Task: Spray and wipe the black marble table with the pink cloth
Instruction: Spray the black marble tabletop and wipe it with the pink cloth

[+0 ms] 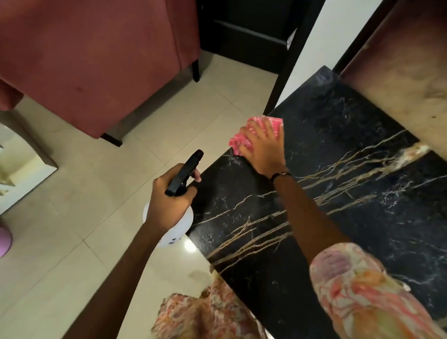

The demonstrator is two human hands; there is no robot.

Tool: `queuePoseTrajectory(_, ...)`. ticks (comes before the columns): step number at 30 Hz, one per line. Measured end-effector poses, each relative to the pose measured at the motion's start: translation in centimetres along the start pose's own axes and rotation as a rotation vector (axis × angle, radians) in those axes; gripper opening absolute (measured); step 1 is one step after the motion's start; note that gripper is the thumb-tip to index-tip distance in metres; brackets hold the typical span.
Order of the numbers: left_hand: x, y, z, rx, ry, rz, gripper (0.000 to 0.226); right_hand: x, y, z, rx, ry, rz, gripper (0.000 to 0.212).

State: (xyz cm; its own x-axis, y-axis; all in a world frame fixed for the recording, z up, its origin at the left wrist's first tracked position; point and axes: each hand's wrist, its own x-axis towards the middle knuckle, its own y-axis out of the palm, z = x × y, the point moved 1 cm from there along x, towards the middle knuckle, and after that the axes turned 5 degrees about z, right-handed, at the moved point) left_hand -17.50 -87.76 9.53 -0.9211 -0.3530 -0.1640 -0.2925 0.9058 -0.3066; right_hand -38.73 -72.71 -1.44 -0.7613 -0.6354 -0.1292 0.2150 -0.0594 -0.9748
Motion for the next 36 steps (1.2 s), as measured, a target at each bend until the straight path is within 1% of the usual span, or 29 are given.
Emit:
queuePoseTrajectory(2, 1.7, 0.9, -0.6, -0.007, 0.025, 0.026, 0.038, 2.5, -0.8, -4.0, -0.015, 0.068, -0.005, 0.062)
queuePoseTrajectory(4, 3.5, 1.8, -1.0, -0.006, 0.036, 0.041, 0.038, 4.7, -1.5, -6.4, 0.007, 0.154, -0.029, 0.055)
queuePoseTrajectory(7, 5.9, 3.2, -1.5, 0.014, 0.039, 0.052, 0.026, 5.9, -1.5, -6.1, 0.028, 0.277, -0.082, 0.047)
queuePoseTrajectory(9, 7.6, 4.3, -1.9, 0.013, 0.038, 0.063, 0.023, 5.1, -1.0, -5.1, 0.021, 0.239, -0.122, 0.048)
queuePoseTrajectory(12, 9.9, 5.7, -2.5, 0.018, 0.078, 0.085, 0.022, 3.6, -0.4, -5.9, 0.003, 0.057, -0.116, 0.051)
queuePoseTrajectory(14, 11.4, 6.7, -2.9, 0.015, 0.088, 0.100, 0.023, 4.4, -0.9, -8.2, -0.010, 0.061, -0.119, 0.053)
queuePoseTrajectory(19, 13.8, 8.9, -3.9, -0.015, 0.126, 0.126, 0.023, 8.5, -2.4, -14.3, 0.003, 0.261, -0.098, 0.055)
queuePoseTrajectory(22, 14.7, 9.6, -4.3, -0.026, 0.127, 0.140, 0.024, 10.5, -3.2, -16.5, 0.021, 0.376, -0.094, 0.055)
queuePoseTrajectory(24, 15.2, 9.9, -4.3, -0.035, 0.130, 0.142, 0.023, 11.9, -3.7, -17.4, 0.022, 0.403, -0.083, 0.055)
queuePoseTrajectory(26, 15.4, 10.2, -4.4, -0.049, 0.146, 0.145, 0.023, 12.8, -4.1, -18.1, 0.015, 0.388, -0.063, 0.061)
queuePoseTrajectory(28, 15.7, 10.4, -4.4, -0.047, 0.160, 0.149, 0.023, 13.1, -4.3, -18.5, 0.011, 0.374, -0.070, 0.067)
queuePoseTrajectory(30, 15.9, 10.7, -4.3, -0.049, 0.149, 0.147, 0.024, 13.3, -4.3, -18.2, 0.000, 0.390, -0.092, 0.063)
queuePoseTrajectory(31, 15.9, 10.8, -4.3, -0.054, 0.141, 0.147, 0.024, 13.6, -4.3, -17.8, -0.009, 0.425, -0.094, 0.057)
queuePoseTrajectory(33, 15.8, 11.0, -4.4, -0.064, 0.135, 0.147, 0.025, 14.9, -4.6, -16.7, -0.017, 0.559, -0.083, 0.049)
queuePoseTrajectory(35, 15.5, 11.1, -4.5, -0.069, 0.139, 0.145, 0.028, 16.4, -5.0, -15.4, -0.028, 0.696, -0.028, 0.050)
queuePoseTrajectory(36, 15.4, 11.1, -4.6, -0.067, 0.148, 0.140, 0.031, 17.1, -5.1, -15.0, -0.030, 0.729, 0.007, 0.051)
